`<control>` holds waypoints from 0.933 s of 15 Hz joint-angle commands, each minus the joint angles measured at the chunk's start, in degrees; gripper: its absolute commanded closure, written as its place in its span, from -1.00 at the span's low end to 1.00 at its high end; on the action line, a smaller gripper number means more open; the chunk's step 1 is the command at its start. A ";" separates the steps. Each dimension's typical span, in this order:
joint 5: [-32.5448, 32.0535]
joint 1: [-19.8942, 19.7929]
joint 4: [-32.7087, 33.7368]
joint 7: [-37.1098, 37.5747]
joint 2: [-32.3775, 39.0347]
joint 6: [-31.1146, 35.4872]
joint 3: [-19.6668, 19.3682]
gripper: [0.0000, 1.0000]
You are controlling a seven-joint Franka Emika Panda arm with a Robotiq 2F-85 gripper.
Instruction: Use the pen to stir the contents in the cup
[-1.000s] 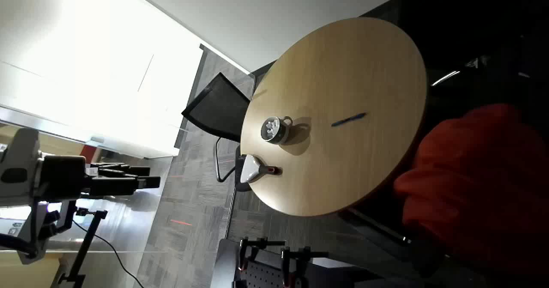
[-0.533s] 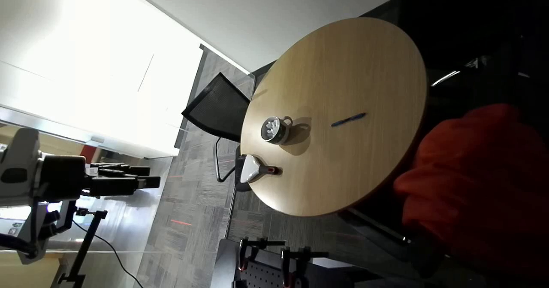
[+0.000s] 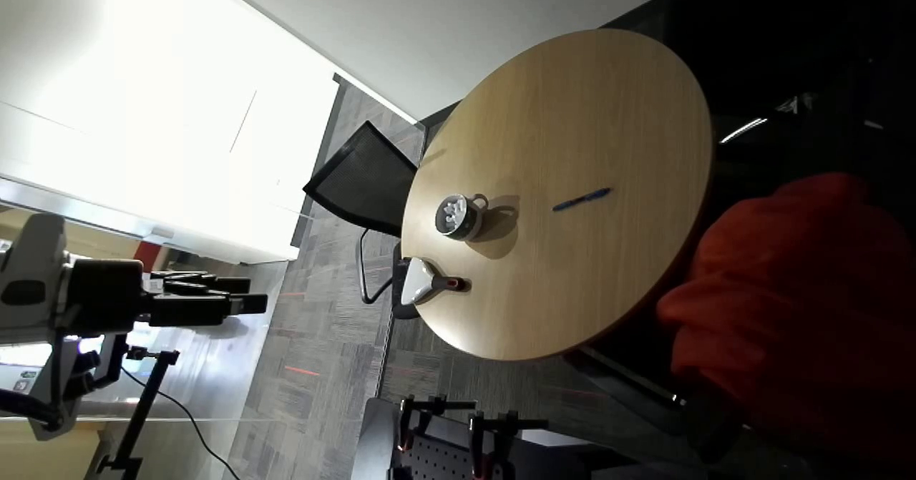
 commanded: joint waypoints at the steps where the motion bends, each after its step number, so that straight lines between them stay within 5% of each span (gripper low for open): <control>1: -0.89 -1.40 1.09 3.55 2.73 4.43 0.13 -1.00; 8: -6.62 -11.46 6.02 19.63 25.57 30.53 0.90 -1.00; 12: -8.50 -12.67 9.46 26.33 37.19 35.94 0.07 -1.00; 14: -8.03 -10.97 7.02 23.67 34.93 35.37 -1.59 -1.00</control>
